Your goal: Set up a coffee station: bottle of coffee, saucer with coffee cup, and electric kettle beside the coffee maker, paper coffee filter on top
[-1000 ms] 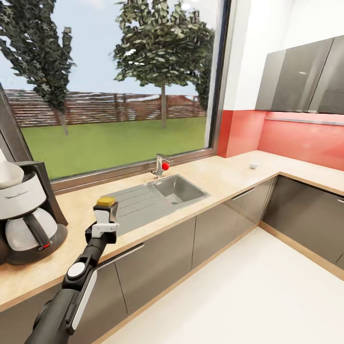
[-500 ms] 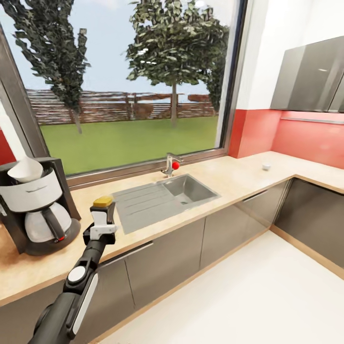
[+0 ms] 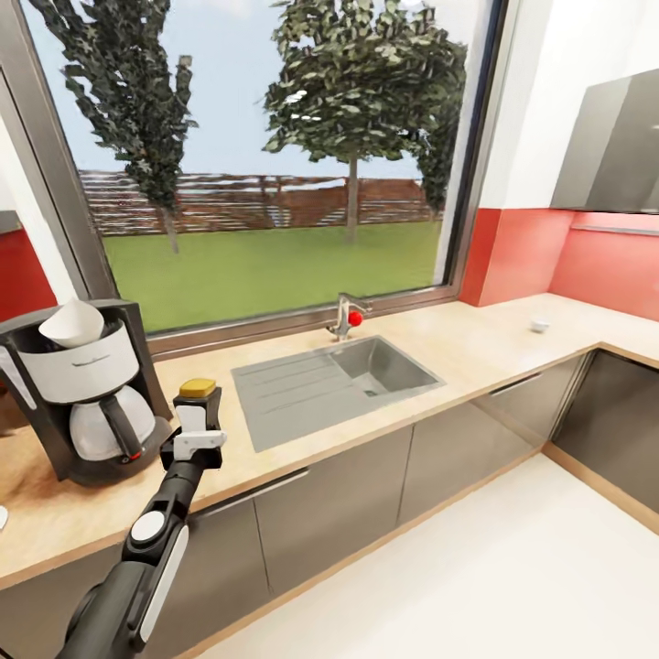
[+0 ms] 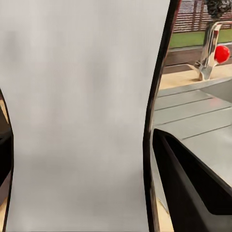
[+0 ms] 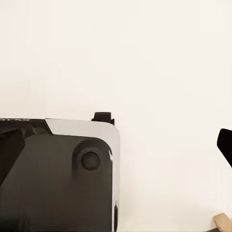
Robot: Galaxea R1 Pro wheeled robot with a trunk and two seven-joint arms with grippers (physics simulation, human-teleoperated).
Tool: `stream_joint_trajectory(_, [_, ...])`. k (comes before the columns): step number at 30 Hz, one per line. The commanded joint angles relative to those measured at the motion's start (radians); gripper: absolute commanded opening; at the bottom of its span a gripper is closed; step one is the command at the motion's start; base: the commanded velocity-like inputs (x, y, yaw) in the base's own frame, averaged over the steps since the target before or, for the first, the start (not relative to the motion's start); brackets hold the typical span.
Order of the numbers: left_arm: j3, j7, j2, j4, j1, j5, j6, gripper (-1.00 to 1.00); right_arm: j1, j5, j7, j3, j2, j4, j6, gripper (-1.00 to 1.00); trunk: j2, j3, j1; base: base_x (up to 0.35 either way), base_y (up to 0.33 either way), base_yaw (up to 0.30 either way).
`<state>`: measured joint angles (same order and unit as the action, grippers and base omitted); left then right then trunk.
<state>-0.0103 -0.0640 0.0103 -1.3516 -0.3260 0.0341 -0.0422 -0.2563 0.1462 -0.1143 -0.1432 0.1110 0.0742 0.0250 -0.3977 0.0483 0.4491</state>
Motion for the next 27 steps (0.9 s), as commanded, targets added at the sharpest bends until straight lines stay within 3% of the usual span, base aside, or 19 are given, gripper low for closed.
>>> stream_joint_trajectory(1, [0.001,-0.003,0.0,-0.001,-0.001,0.005,-0.004,-1.0,-0.001,0.01,-0.004,-0.009,0.0,-0.001,0.003,1.0,-0.002,0.002,0.001,0.104,0.0,0.003])
stream_joint_trajectory(8, [0.002,-0.002,0.0,-0.001,0.001,0.0,-0.004,-1.0,-0.001,0.01,-0.004,-0.01,0.002,-0.003,0.003,1.0,-0.002,0.002,0.001,0.043,0.0,0.0])
stream_joint_trajectory(19, [0.003,-0.003,-0.001,0.0,0.001,0.001,-0.004,-1.0,-0.001,0.011,-0.004,-0.009,0.002,-0.005,0.003,1.0,-0.002,0.002,0.001,0.253,-0.051,0.112])
stream_joint_trajectory(27, [0.003,-0.002,-0.001,0.001,0.001,0.001,-0.004,-1.0,-0.001,0.012,-0.004,-0.01,0.002,-0.004,0.003,1.0,-0.002,0.002,0.001,0.046,-0.023,0.019])
